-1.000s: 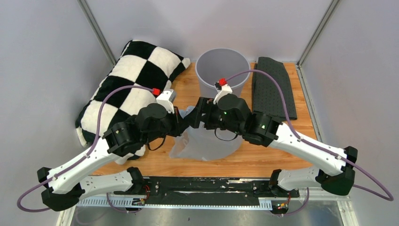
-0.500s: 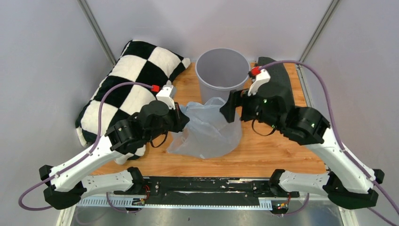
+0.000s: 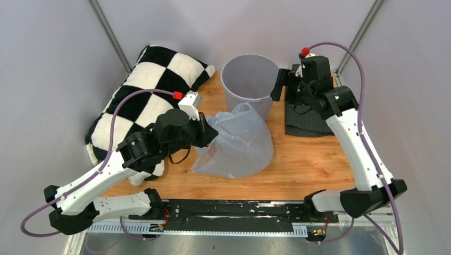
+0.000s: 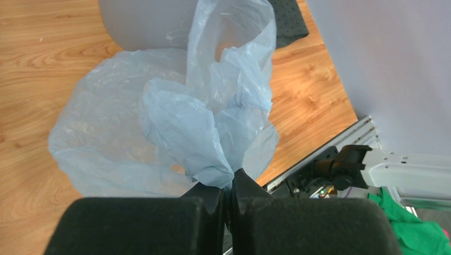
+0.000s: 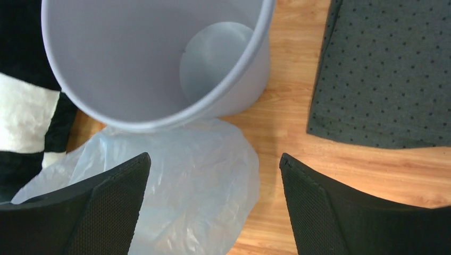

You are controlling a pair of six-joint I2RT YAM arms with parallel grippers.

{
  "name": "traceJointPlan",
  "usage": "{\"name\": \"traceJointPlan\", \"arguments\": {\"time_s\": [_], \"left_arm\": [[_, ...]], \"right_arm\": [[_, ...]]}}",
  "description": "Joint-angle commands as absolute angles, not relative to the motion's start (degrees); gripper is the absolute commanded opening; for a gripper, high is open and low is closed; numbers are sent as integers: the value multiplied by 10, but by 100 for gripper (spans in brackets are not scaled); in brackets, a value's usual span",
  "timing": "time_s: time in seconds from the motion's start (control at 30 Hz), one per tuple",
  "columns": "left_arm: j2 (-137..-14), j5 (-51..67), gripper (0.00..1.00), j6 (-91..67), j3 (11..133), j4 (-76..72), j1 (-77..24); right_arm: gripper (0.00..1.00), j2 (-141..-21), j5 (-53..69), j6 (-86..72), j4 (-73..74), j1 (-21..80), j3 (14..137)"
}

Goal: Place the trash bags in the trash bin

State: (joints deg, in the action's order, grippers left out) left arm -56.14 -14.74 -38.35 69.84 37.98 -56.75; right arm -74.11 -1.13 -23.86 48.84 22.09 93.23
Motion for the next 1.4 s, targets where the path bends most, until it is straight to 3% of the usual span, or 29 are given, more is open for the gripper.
{"name": "traceJointPlan", "arguments": {"time_s": [0.0,0.4,0.7,0.8,0.97,1.17,1.37], "left_arm": [[-564,-117,0,-380,719,390,-566],[-541,-59,0,-284,860,390,-566],[-574,-24,0,-225,1001,383,-566],[-571,-49,0,-219,1008,336,-566],[-567,-65,0,-225,1004,225,-566],[-601,-71,0,-239,1042,153,-566],[-625,-78,0,-256,1073,95,-566]], "right_arm": [[91,-794,-15,-219,475,197,988],[73,-930,-9,-236,457,148,1050],[40,-955,34,-237,454,151,1051],[24,-950,36,-238,455,157,1046],[7,-947,46,-229,471,170,1051],[0,-918,46,-222,494,191,1037],[0,-872,35,-216,499,213,998]]}}
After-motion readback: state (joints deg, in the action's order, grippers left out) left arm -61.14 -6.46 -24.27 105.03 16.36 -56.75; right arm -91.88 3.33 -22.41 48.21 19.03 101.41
